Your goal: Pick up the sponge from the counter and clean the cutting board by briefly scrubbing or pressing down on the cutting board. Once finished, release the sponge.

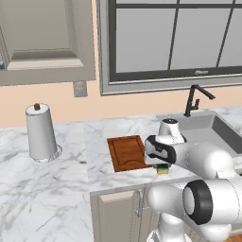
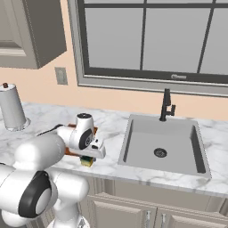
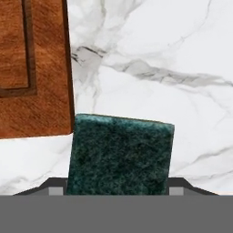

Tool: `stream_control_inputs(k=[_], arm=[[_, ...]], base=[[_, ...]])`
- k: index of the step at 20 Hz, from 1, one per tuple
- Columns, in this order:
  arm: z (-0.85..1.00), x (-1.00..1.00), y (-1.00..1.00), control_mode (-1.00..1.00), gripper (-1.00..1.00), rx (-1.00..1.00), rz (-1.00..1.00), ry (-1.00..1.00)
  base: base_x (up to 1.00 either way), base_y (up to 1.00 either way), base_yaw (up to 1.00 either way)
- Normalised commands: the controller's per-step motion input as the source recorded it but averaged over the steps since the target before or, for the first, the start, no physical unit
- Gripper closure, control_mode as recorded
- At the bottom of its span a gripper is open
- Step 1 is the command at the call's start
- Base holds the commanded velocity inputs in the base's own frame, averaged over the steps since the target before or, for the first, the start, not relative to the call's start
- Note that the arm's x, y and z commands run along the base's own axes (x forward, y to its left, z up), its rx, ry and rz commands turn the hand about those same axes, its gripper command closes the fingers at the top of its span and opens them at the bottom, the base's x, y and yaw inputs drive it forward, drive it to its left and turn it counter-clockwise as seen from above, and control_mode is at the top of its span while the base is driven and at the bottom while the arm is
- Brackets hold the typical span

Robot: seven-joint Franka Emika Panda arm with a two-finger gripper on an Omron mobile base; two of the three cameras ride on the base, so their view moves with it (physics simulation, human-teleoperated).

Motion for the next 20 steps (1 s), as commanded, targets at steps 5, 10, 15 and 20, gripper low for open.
stream_control_inputs(k=[5, 10, 15, 20], arm=[[0.44, -0.22, 0.0, -1.0, 1.0, 0.0, 0.0, -0.03], [0.23, 0.08, 0.15, -1.0, 1.0, 0.0, 0.0, -0.03], [0.0, 0.49, 0.57, -1.0, 1.0, 0.0, 0.0, -0.11], [0.0, 0.36, 0.33, -1.0, 1.0, 0.0, 0.0, -0.04]], base=[[0.0, 0.0, 0.0], [0.0, 0.0, 0.0], [0.0, 0.0, 0.0], [0.0, 0.0, 0.0]])
